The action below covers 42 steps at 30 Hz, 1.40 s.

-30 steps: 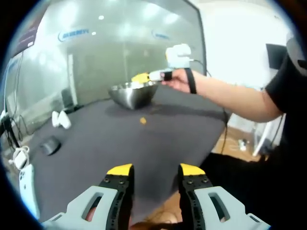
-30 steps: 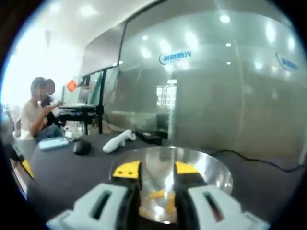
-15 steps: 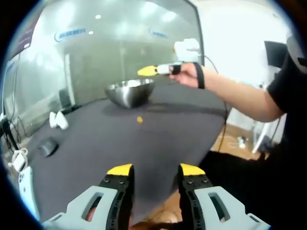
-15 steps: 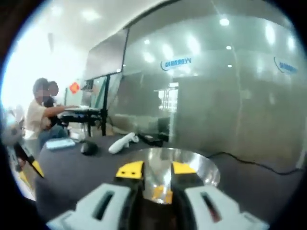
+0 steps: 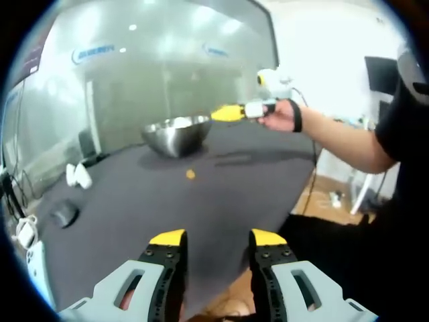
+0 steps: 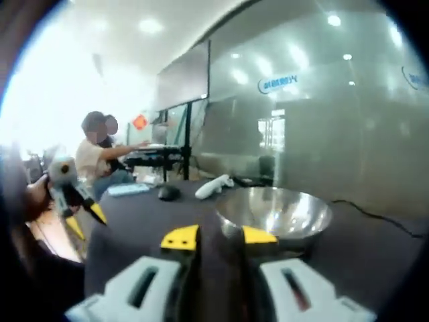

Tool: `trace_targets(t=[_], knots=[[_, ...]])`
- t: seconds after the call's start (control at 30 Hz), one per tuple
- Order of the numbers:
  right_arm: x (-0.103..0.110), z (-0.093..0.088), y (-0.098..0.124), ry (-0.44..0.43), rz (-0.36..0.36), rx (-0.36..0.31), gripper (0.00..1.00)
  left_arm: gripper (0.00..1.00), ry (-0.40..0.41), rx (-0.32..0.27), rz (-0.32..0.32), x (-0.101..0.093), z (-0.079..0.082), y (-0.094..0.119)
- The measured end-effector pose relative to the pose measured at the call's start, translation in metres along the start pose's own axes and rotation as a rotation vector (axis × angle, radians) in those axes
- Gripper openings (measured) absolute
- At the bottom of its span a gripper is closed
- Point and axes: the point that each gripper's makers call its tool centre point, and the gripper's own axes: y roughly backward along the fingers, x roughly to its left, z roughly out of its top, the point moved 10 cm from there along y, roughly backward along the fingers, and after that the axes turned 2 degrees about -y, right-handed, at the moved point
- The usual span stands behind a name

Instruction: Pick up the QQ candy scattered on the table and place it into the stainless steel bowl on the table

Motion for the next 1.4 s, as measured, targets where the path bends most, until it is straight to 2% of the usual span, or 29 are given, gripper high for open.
trace_targets(t=[0.17, 0.3, 0.6, 0.7, 0.87, 0.97, 1.03, 1.1, 1.2, 1.4], knots=[[0.009, -0.020, 0.006, 0.038, 0.072, 0.054, 0.23, 0.39, -0.002, -0.010, -0.005, -0.001, 0.002, -0.001], [0.013, -0.025, 0.002, 0.047, 0.094, 0.088, 0.23, 0.38, 0.006, -0.002, 0.005, 0.001, 0.002, -0.002], [0.031, -0.034, -0.030, 0.018, 0.166, 0.137, 0.23, 0.38, 0.000, 0.005, 0.009, 0.001, 0.006, -0.002], [0.037, -0.041, -0.042, -0.033, 0.156, 0.183, 0.21, 0.38, -0.001, 0.003, 0.007, 0.000, 0.006, -0.001], [0.052, -0.037, -0.063, -0.013, 0.182, 0.179, 0.21, 0.38, 0.004, 0.008, 0.013, 0.000, 0.004, 0.000], [0.059, -0.039, -0.076, 0.022, 0.176, 0.212, 0.21, 0.38, 0.010, 0.007, 0.023, 0.002, 0.003, 0.002], [0.056, -0.043, -0.085, 0.017, 0.183, 0.239, 0.19, 0.38, 0.014, 0.007, 0.028, 0.003, 0.002, 0.003], [0.061, -0.048, -0.087, 0.010, 0.191, 0.272, 0.16, 0.38, 0.016, 0.006, 0.030, 0.003, 0.002, 0.004], [0.063, -0.047, -0.087, 0.006, 0.197, 0.267, 0.09, 0.38, -0.004, 0.025, 0.040, 0.003, -0.001, 0.006], [0.062, -0.049, -0.087, -0.010, 0.186, 0.263, 0.08, 0.38, -0.003, 0.020, 0.051, 0.004, -0.002, 0.006]])
